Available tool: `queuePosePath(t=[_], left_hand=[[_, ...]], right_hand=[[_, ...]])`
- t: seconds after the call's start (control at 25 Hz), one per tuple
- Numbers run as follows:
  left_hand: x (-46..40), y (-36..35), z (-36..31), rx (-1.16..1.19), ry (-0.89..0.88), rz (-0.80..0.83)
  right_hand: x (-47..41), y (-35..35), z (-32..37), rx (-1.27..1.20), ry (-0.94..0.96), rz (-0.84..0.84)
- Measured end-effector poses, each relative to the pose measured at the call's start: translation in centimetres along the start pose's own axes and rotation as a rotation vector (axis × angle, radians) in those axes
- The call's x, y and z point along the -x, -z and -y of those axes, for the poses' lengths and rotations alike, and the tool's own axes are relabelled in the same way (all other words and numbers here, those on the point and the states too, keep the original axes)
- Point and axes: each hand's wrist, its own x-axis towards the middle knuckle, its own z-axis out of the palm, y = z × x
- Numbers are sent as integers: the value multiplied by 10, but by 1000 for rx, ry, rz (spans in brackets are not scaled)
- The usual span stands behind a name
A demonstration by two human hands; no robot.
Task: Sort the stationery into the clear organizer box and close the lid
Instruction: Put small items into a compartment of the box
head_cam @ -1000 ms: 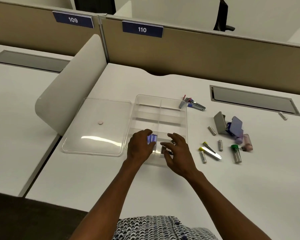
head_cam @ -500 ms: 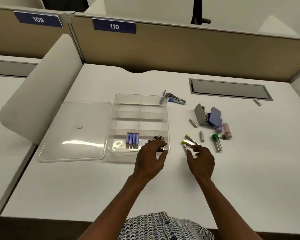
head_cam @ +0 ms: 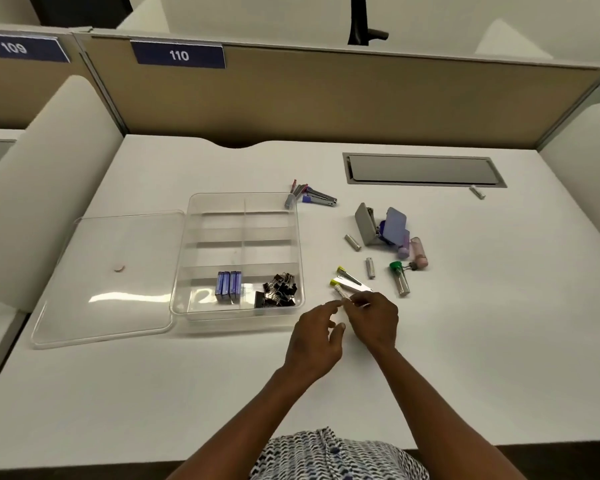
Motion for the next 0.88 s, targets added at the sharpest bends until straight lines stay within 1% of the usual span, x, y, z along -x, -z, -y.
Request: queuePosePath(t=[0.08, 0.16, 0.2, 0.24, 0.36, 0.44, 0.52, 0.56, 0.6, 0.68, 0.88], left_hand=[[-5, -8, -3, 86, 205, 25], [-15, -12, -7, 322, 417, 58], [-20, -14, -10, 459, 478, 64], [-26, -15, -13, 539, 487, 54], [-38, -17, -20, 586, 448, 0], [-42, -19, -22, 651, 455, -15], [-44, -21, -20, 703, 478, -37], [-45, -23, -19, 710, 484, -44], [-45, -25, -20, 715, 492, -50], [-45, -29, -21, 727, 522, -57], [-48, -30, -23, 790, 565, -47]], right_hand=[[2, 11, -4, -225, -104, 75], [10, 23, -7, -410, -122, 199], [14, 29, -9, -434, -96, 261], [17, 35, -10, -413, -57, 311], [19, 48, -14, -270, 49, 390], [9, 55, -15, -242, 75, 341], [-14, 59, -14, -192, 57, 193], [-29, 61, -12, -125, 50, 128], [-44, 62, -10, -56, 54, 99], [-69, 59, -2, 44, 83, 122], [-99, 33, 10, 316, 250, 179]])
